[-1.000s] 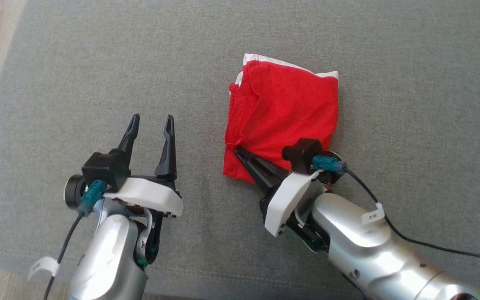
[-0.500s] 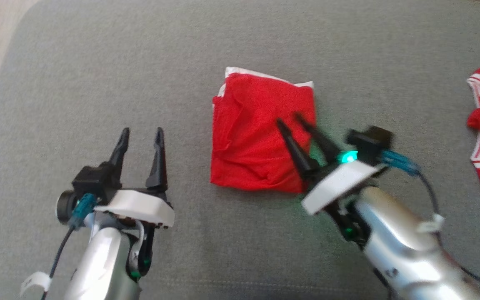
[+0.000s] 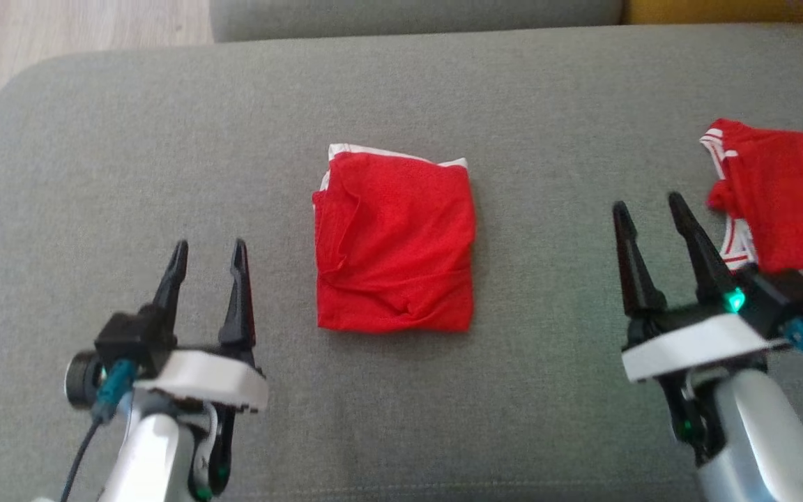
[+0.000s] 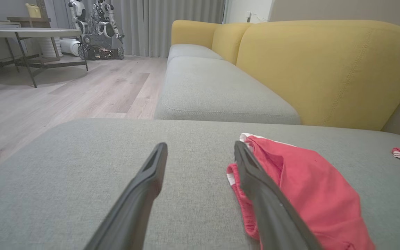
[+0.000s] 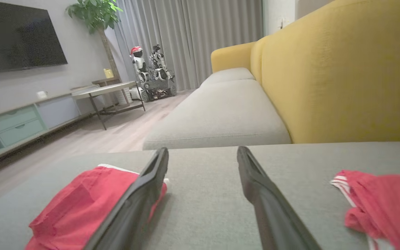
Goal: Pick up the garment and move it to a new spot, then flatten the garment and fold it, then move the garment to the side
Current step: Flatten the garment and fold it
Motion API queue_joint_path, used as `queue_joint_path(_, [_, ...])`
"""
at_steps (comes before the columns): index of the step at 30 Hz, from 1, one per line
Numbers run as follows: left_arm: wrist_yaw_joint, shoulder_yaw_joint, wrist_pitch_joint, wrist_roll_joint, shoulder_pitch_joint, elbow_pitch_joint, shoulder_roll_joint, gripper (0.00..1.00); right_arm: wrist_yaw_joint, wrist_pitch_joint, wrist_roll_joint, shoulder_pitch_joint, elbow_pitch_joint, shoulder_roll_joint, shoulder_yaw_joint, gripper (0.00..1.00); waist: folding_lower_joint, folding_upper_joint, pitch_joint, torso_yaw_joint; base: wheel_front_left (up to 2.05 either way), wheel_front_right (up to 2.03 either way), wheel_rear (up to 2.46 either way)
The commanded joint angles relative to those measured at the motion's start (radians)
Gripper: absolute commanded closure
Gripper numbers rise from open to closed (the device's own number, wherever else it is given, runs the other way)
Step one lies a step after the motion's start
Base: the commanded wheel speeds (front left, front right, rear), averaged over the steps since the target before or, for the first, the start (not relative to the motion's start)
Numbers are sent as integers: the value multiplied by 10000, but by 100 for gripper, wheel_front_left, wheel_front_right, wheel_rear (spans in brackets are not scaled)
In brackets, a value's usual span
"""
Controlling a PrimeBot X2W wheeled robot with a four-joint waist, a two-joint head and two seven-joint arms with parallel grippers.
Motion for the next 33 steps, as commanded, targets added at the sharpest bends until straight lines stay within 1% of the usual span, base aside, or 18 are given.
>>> queue_joint_path(1, [61,312,-44,86,66,-397,213,0,-9,241,-286,238,-654,149,-105,0,0,-1,-221,-121,0,0,0])
queue_joint_path(6, [188,302,26,27,670,-474,255,0,-9,790,-769,1078,-1419,370,-616,0,0,-1,-619,-154,0,0,0])
queue_joint_path(11, [327,317,115,-26,1225,-587,314,0,-9,1160,-1021,1706,-1883,516,-904,0,0,-1,-957,-146,0,0,0])
queue_joint_path(21, [560,255,376,-33,1968,-967,433,0,-9,1583,-1304,2415,-2276,651,-1152,0,0,-1,-1439,-109,0,0,0])
queue_joint_path(33, [606,179,563,-71,2099,-1249,580,0,-9,1731,-1427,2730,-2554,733,-1418,0,0,-1,-1561,-76,0,0,0])
